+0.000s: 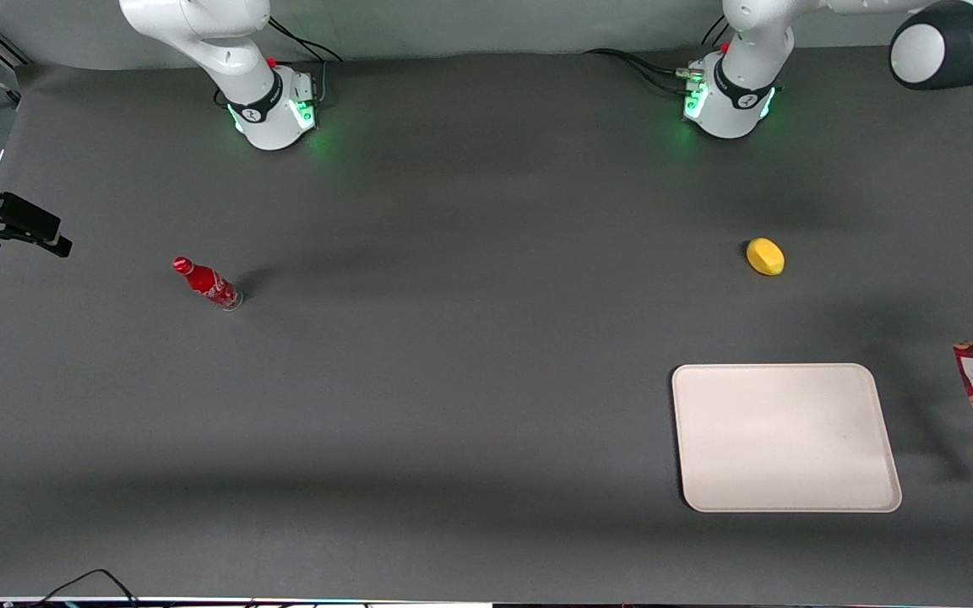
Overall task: Place red cookie box on tray
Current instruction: 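Carry the held cookie box over the white tray with the left gripper, then lower the cookie box onto the tray and open the left gripper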
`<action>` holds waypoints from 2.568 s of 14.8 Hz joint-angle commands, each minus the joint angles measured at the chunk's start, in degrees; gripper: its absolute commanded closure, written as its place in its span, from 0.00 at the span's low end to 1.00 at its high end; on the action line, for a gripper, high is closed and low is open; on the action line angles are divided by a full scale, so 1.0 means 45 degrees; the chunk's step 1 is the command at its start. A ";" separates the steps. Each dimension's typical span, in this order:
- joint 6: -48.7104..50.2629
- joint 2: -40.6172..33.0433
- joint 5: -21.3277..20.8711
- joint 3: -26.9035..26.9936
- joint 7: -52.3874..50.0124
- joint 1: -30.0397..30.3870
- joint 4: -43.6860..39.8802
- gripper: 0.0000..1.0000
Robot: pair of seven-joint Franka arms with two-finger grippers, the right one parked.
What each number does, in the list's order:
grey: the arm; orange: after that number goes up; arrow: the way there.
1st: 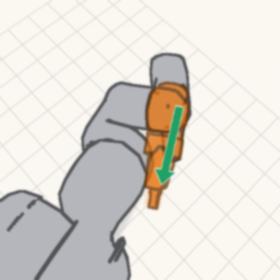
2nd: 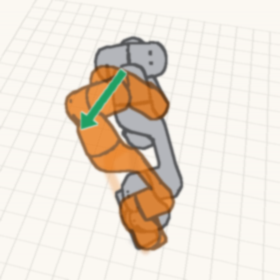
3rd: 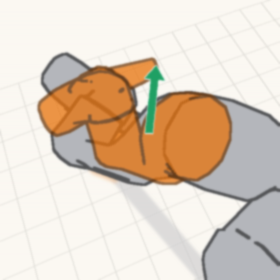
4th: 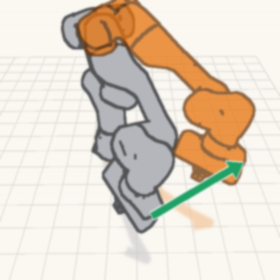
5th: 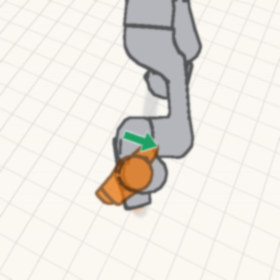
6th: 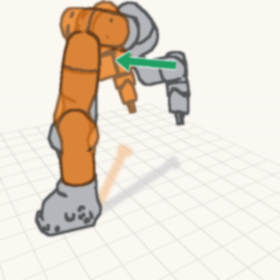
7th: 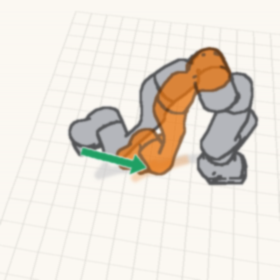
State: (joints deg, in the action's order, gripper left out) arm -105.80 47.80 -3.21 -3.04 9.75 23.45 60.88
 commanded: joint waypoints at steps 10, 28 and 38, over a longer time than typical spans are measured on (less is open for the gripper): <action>-0.0917 -0.2166 -0.0517 -0.0418 0.1172 -0.2085 0.2718 1.00; -0.8833 -0.2283 0.0303 -0.0438 0.0411 -0.1949 0.7642 1.00; -0.9829 -0.2224 0.0557 -0.0438 0.0293 -0.2027 0.8171 0.45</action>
State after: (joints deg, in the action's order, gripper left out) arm -149.31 39.85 -1.43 -5.27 11.75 14.67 95.72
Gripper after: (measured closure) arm 0.868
